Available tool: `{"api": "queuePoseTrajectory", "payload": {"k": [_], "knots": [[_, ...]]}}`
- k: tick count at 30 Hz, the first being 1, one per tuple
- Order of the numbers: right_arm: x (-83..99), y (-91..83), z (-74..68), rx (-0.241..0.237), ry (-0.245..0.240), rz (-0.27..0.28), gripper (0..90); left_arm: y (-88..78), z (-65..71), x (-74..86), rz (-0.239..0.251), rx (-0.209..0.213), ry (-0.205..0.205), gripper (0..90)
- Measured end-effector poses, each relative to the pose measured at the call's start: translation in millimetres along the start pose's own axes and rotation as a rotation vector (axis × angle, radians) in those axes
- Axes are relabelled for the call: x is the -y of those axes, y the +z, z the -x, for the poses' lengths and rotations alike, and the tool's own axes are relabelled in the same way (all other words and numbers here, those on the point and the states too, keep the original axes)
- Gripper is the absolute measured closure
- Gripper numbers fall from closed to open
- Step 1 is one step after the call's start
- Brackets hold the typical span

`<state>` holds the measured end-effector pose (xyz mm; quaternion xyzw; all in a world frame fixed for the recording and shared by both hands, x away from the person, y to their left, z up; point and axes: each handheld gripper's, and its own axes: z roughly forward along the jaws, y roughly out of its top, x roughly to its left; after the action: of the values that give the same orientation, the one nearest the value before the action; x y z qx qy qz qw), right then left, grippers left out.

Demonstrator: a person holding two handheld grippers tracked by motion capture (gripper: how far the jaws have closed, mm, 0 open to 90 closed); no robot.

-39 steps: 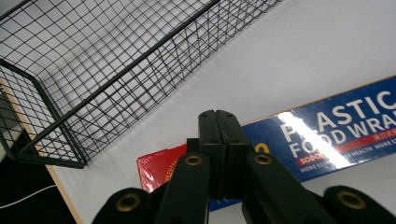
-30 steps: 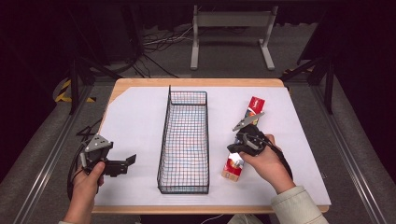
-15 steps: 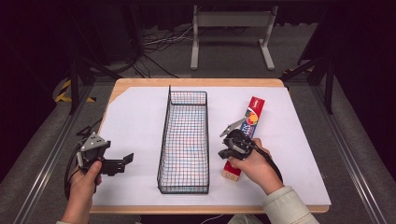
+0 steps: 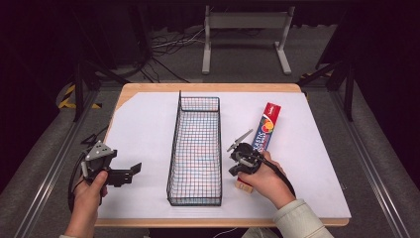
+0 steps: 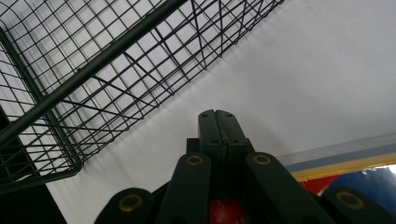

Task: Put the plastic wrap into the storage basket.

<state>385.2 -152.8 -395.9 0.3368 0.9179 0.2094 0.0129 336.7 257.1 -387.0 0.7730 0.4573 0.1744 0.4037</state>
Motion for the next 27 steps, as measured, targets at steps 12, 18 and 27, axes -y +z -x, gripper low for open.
{"api": "queuePoseTrajectory", "payload": {"k": [12, 18, 27], "knots": [[-3.6, 9.1, -8.3, 0.01, -0.025, -0.072, 90.0, -1.7, -1.6, 0.7, -0.003, -0.003, -0.004, 0.8], [-1.7, 6.8, -8.4, 0.019, -0.029, -0.116, 90.0, -2.8, -4.3, 2.0, 0.002, -0.01, -0.014, 0.8], [12.9, -2.7, -5.5, 0.048, -0.014, -0.158, 90.0, -3.3, -5.1, 2.6, 0.002, -0.014, -0.017, 0.8]]}}
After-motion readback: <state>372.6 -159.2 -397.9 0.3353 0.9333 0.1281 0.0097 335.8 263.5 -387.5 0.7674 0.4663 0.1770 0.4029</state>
